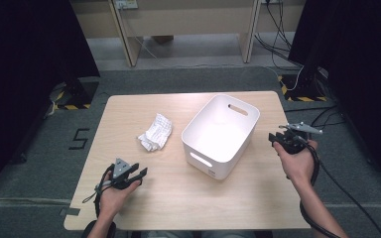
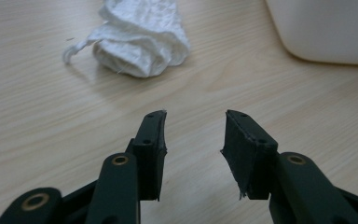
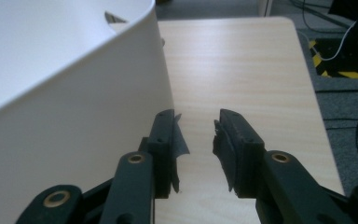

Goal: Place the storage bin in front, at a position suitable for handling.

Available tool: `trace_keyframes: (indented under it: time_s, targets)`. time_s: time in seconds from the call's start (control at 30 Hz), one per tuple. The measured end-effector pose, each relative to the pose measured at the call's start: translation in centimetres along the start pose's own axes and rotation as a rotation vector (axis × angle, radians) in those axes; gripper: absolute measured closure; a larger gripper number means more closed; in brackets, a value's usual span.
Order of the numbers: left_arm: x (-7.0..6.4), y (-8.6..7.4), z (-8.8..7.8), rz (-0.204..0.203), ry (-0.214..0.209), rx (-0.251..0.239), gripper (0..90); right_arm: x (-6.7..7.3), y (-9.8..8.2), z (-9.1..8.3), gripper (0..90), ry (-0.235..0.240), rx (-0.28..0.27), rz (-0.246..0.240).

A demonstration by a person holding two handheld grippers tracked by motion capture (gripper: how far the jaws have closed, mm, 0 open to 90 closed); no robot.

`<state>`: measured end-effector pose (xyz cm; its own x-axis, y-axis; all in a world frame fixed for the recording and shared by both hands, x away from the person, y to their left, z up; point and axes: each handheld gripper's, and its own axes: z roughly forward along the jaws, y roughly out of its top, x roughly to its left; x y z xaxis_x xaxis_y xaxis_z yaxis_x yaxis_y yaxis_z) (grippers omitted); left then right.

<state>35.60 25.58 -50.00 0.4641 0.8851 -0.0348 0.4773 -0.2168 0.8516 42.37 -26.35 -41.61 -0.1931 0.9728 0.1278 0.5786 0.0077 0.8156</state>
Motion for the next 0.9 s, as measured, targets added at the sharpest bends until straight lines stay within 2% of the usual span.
trace_keyframes:
  time_s: [0.17, 0.23, 0.27, 0.33, 0.37, 0.47, 0.6, 0.7, 0.77, 0.8, 0.9]
  targets:
    - [-1.3, 2.3, 0.9, 0.021, -0.072, -0.012, 56.3, 0.5, 2.0, 0.1, 66.0, -0.014, -0.015, 0.003]
    - [-2.0, 3.2, 1.1, 0.030, -0.104, -0.011, 54.6, 0.8, 2.8, 0.3, 65.3, -0.010, -0.005, 0.007]
    - [-2.0, 3.2, 1.1, 0.030, -0.104, -0.011, 53.7, 0.8, 2.8, 0.3, 65.3, -0.010, -0.005, 0.007]
    - [-2.5, 4.1, 1.4, 0.049, -0.127, -0.010, 51.8, 1.6, 3.9, 0.7, 64.2, -0.003, 0.007, -0.001]
    - [-3.1, 4.8, 1.6, 0.071, -0.139, -0.009, 51.2, 1.8, 4.2, 0.9, 64.0, -0.001, 0.009, 0.001]
    - [-3.8, 5.8, 2.0, 0.102, -0.169, -0.003, 49.9, 2.4, 5.1, 1.4, 63.4, 0.002, 0.011, 0.007]
    - [-4.4, 6.9, 2.6, 0.129, -0.188, -0.013, 49.7, 2.9, 6.0, 1.8, 63.0, 0.007, 0.016, 0.010]
    - [-4.8, 7.5, 3.0, 0.132, -0.197, -0.021, 49.9, 3.2, 6.6, 2.2, 62.9, 0.004, 0.035, 0.003]
    - [-4.9, 7.6, 3.2, 0.131, -0.204, -0.023, 49.9, 3.3, 6.7, 2.2, 62.7, 0.007, 0.029, 0.006]
    - [-5.2, 7.9, 3.5, 0.136, -0.211, -0.019, 50.0, 3.6, 7.0, 2.3, 62.7, -0.015, 0.029, -0.013]
    - [-5.5, 8.3, 4.0, 0.139, -0.221, -0.025, 50.1, 3.6, 7.4, 3.0, 61.7, -0.029, 0.067, -0.003]
